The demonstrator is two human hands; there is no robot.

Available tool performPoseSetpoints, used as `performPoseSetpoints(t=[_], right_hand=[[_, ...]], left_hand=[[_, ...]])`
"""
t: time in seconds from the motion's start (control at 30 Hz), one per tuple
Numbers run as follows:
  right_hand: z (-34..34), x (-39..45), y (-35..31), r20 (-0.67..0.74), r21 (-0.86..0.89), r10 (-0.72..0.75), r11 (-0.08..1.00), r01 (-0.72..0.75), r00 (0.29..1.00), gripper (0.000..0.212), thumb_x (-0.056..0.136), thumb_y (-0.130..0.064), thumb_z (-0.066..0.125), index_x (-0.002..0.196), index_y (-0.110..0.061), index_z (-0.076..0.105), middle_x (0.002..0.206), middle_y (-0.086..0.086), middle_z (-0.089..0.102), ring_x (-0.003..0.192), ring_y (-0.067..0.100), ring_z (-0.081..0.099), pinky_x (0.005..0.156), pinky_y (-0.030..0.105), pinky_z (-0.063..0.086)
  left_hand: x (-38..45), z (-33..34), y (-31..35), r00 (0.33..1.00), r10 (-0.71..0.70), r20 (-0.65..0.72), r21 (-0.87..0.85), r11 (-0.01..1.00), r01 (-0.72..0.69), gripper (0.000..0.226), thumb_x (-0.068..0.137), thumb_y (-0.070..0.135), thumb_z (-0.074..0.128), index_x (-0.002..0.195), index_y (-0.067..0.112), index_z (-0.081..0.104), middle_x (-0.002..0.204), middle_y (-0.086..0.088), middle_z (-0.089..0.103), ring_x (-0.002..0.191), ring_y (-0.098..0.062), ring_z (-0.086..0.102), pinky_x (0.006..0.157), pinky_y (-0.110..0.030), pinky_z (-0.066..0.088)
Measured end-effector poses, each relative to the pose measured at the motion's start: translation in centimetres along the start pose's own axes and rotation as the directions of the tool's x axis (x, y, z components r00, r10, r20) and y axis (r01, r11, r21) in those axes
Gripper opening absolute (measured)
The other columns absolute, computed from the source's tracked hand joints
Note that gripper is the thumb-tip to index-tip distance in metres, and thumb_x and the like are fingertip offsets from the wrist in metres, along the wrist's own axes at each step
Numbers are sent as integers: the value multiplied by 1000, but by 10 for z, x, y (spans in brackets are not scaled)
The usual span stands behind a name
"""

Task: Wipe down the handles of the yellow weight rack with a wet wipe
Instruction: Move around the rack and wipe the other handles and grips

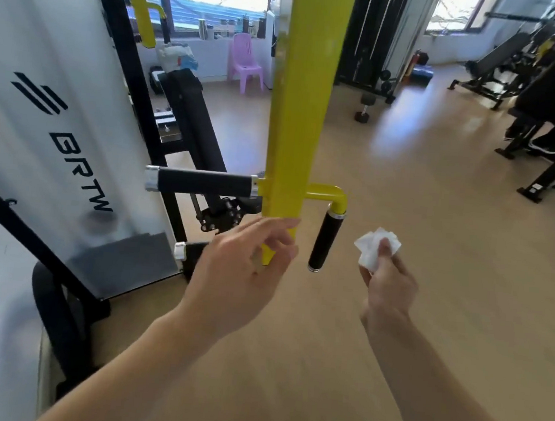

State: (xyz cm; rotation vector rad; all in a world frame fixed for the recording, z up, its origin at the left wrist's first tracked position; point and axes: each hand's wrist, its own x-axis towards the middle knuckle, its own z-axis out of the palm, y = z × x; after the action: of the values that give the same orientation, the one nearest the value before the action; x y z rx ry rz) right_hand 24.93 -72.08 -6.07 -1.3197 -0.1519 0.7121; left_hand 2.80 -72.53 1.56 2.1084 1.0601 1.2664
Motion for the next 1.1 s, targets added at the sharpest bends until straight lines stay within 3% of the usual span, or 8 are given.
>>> performPoseSetpoints(t=[0.1,0.27,0.4,0.57,0.63,0.73,0.9,1.1], right_hand=[[14,12,1,260,-154,-166,965,211,951,22,97,-39,62,96,-25,79,75,-10,64,72,7,53,70,26,46],[18,32,10,655,-305,-220,798,519,723,19,102,-39,51,99,-32,68,68,-9,61,58,7,47,55,24,40],[26,54,22,715,-387,-193,690,611,672,17,95,-40,62,98,-23,60,78,-4,65,72,15,59,62,36,46],[32,65,25,728,-270,-320,680,682,607,25,95,-44,59,107,-22,57,88,-9,65,78,10,62,64,24,47],[25,76,45,807,-324,-233,593,737,543,35,95,-51,54,108,-18,54,90,-4,66,80,23,63,63,35,46],[11,84,67,862,-352,-146,516,781,485,49,94,-55,46,115,-11,52,94,2,67,84,30,65,62,33,40],[33,82,42,801,-231,-336,590,774,495,39,95,-58,48,107,-21,48,89,-3,62,78,27,60,62,37,45],[18,93,80,865,-377,-81,548,747,496,38,97,-46,54,115,-14,52,95,2,67,83,26,64,60,31,39]], left_hand=[[15,39,11,987,-114,111,146,984,98,45,94,29,63,138,36,54,97,21,67,88,-5,64,80,-33,55],[51,82,24,921,-372,117,444,849,287,69,100,41,50,155,42,10,94,19,66,85,-14,67,79,-35,53],[56,96,17,907,-420,16,604,727,326,78,97,43,50,155,45,-3,93,9,69,82,-22,68,77,-41,58],[51,102,15,911,-412,-36,630,698,341,88,91,32,55,153,50,-5,90,5,68,78,-22,68,73,-38,59],[48,105,14,910,-413,-45,621,701,350,89,90,31,55,154,49,-5,87,3,67,73,-22,67,70,-39,60],[46,108,14,916,-398,-53,663,672,330,91,90,32,55,155,45,-7,84,2,65,67,-19,65,69,-38,60],[45,112,11,920,-383,-78,669,665,333,94,90,27,56,154,47,-9,87,2,63,65,-15,64,65,-35,60],[48,112,8,906,-416,-71,639,679,362,98,90,31,60,152,48,-13,78,3,64,64,-13,63,66,-36,61]])
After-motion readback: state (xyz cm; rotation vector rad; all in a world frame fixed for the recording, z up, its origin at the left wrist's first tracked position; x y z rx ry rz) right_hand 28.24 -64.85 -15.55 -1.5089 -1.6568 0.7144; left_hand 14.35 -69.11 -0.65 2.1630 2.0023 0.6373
